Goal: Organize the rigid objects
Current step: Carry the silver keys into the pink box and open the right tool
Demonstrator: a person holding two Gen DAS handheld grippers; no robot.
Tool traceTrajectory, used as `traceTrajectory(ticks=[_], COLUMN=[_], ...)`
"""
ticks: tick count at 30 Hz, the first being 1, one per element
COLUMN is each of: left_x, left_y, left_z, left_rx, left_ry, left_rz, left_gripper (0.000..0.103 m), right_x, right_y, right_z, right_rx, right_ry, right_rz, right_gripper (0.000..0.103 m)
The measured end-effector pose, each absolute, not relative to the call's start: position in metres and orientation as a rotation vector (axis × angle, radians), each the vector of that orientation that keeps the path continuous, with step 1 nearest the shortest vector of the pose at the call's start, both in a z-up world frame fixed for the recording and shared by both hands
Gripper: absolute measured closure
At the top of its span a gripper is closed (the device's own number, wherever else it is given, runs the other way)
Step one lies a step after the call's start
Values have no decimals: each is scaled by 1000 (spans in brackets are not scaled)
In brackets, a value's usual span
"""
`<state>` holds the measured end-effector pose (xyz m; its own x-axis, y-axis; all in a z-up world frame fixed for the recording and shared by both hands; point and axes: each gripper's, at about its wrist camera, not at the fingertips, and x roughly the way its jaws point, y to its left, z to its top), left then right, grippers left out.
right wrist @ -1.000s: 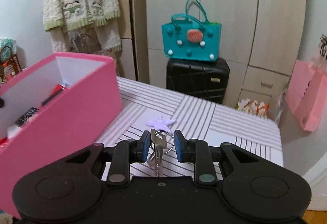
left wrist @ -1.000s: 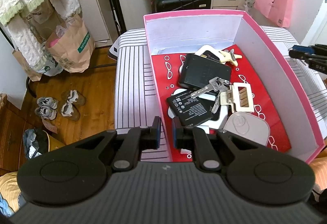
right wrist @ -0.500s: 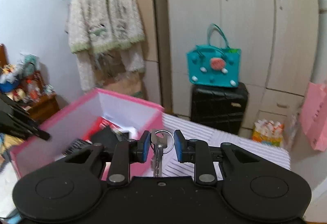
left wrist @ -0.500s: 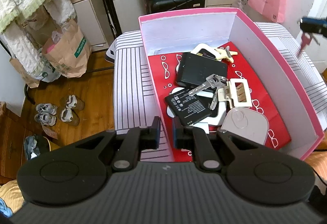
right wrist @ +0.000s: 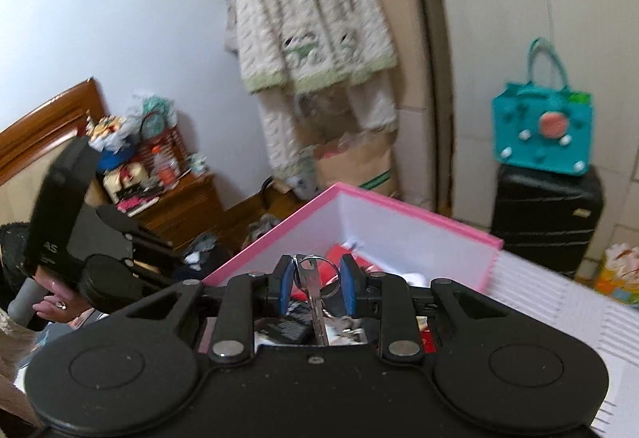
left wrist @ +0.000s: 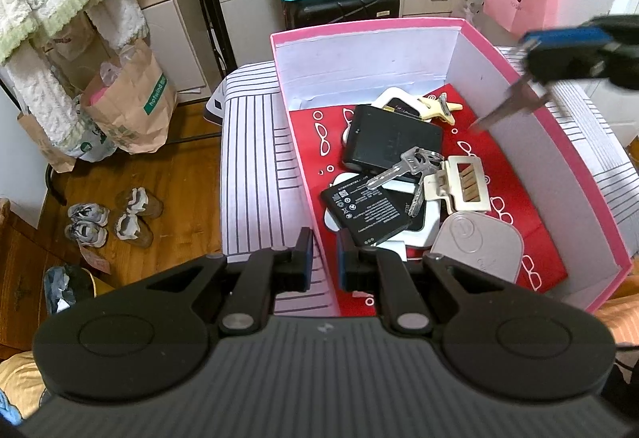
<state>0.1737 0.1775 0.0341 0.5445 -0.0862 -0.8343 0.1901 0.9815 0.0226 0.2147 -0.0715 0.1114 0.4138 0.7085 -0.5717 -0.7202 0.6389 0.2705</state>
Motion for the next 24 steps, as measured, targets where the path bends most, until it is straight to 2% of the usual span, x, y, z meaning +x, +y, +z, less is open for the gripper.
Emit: traceTrajectory(ticks=[18,24], left_x=[175,174], left_y=[184,185], left_z=[33,32], left_rx=[95,92], left_ry=[973,970], left_rz=[-186,-191], left_gripper=[92,91], right_x=[268,261], right_y=[3,-6], right_z=[45,49], right_rx=[0,29], right_ry=[1027,1032], right_rz=[976,973], right_gripper=[74,68])
